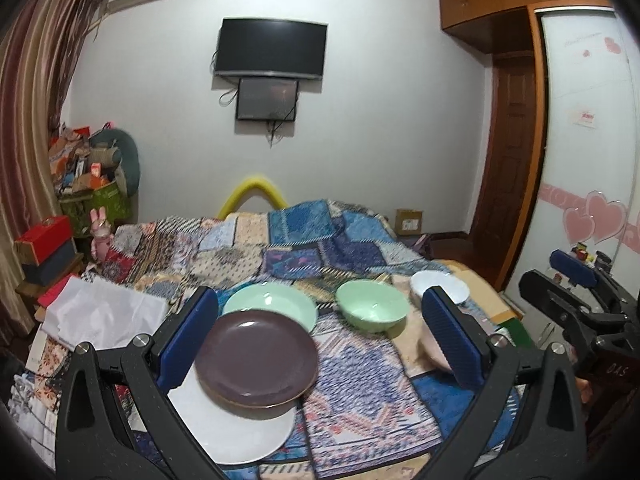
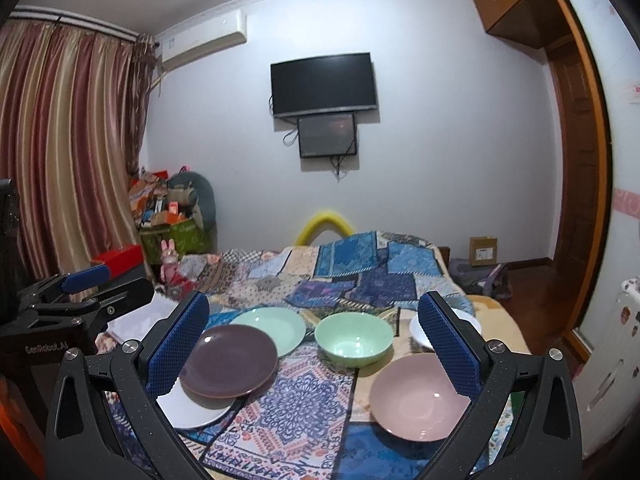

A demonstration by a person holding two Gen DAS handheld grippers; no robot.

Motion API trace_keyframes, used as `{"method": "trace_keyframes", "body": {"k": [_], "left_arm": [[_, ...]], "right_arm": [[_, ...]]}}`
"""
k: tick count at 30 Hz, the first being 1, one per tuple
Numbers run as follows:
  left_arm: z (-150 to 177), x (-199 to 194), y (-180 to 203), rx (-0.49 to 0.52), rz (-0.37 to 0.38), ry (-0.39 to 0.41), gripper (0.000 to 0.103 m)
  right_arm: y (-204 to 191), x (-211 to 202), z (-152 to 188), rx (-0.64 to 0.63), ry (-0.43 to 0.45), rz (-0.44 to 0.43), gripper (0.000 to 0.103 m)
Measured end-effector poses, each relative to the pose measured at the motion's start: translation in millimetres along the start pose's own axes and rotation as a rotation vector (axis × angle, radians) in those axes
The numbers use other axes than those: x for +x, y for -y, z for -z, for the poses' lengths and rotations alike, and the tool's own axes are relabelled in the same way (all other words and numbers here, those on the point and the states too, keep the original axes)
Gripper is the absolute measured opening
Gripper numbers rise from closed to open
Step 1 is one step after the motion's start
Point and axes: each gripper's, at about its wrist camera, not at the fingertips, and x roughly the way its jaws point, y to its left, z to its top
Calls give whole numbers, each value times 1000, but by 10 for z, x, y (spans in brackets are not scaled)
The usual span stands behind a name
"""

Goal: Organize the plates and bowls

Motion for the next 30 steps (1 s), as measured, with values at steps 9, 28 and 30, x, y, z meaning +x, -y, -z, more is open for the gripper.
{"method": "trace_keyframes", "body": {"k": [9,28,30], "left_arm": [[173,254,-633,-29,-88,-112,103],[679,1269,-1593,-127,-130,-393,61],[732,1406,-1640,-134,-124,-418,57]], "right_arm": [[-256,408,142,-48,-110,-98,103],[-496,1419,594,-28,-373,-168,82],[-504,1545,654,-23,-409,-170,75]]}}
